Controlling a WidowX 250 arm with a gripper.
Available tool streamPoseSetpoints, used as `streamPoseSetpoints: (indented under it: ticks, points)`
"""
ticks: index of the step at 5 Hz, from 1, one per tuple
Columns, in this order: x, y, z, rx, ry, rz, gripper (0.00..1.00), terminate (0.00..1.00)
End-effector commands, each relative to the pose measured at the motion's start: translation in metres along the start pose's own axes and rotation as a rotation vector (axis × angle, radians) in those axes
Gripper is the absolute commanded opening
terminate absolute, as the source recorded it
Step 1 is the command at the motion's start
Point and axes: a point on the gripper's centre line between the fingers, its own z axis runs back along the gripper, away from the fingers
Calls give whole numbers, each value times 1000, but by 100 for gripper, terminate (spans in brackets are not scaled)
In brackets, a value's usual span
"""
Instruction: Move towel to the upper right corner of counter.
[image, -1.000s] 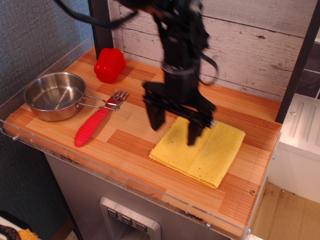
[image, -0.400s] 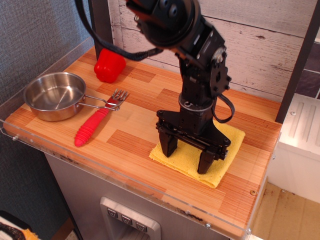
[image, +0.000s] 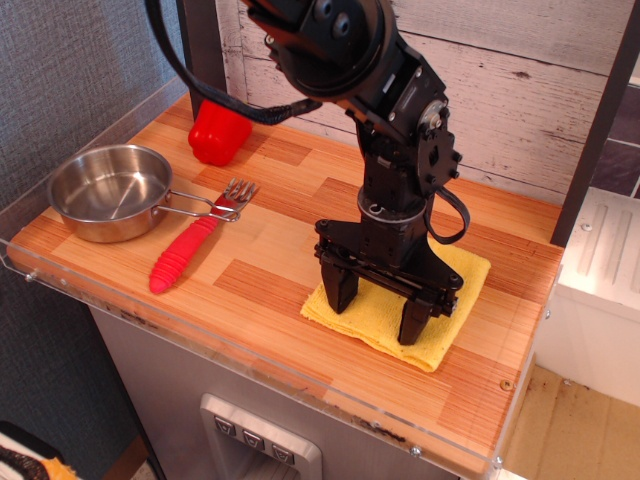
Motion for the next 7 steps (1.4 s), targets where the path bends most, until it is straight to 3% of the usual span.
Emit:
streamPoseSetpoints:
  ticks: [1,2,4,5,6,7]
  points:
    - [16,12,-19,-68,58,45,100,0]
    - [43,7,-10,-75,26,-3,100,0]
    - [80,5,4,-29,-34,-47,100,0]
    - [84,6,6,-25,-22,19,100,0]
    - [85,1,12,-66,-8,101,100,0]
    - [86,-5,32,-77,-24,133,100,0]
